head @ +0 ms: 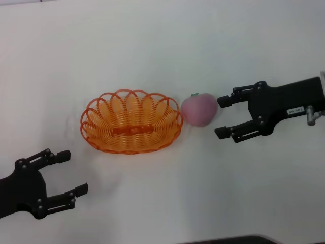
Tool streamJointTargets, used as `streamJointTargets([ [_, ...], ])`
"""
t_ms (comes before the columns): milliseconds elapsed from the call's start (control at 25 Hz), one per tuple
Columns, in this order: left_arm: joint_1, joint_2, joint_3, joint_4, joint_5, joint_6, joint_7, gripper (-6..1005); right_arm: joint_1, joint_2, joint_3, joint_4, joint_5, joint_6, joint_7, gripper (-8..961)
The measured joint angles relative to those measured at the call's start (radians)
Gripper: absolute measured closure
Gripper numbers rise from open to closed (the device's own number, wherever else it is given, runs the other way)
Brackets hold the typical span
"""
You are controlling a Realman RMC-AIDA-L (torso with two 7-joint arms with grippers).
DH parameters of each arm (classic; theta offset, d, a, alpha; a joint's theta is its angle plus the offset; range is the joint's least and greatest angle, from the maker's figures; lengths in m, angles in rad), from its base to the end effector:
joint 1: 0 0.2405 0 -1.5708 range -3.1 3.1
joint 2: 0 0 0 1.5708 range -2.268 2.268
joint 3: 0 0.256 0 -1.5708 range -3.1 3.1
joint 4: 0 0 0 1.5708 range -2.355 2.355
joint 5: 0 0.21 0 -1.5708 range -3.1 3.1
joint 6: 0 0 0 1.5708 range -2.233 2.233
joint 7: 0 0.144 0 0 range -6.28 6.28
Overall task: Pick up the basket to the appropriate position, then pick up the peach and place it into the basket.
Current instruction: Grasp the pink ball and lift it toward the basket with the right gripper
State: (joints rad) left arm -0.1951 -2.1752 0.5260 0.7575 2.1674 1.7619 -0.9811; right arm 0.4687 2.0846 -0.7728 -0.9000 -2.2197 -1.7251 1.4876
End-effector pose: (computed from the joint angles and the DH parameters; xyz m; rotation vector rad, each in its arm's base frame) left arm -0.3316 0.2033 -0.0115 -2.7121 -0.4906 -0.6454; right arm 0.2705 0.3013 0.0137 -2.9634 0.5789 0.3518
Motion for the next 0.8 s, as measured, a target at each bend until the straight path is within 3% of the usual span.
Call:
streamJointTargets([
  [440,-0.006,0.0,0.0,-0.008,-0.002,0.0,0.001,165,0.183,0.006,-0.028,-0.19,-0.264,-0.08,0.218,101],
  [800,-0.003,0.0,0.0,-0.008,-0.002,0.004,0.0,167,0.259,0.019,-0.175,-0.256,-0.359,-0.031,0.307,104],
])
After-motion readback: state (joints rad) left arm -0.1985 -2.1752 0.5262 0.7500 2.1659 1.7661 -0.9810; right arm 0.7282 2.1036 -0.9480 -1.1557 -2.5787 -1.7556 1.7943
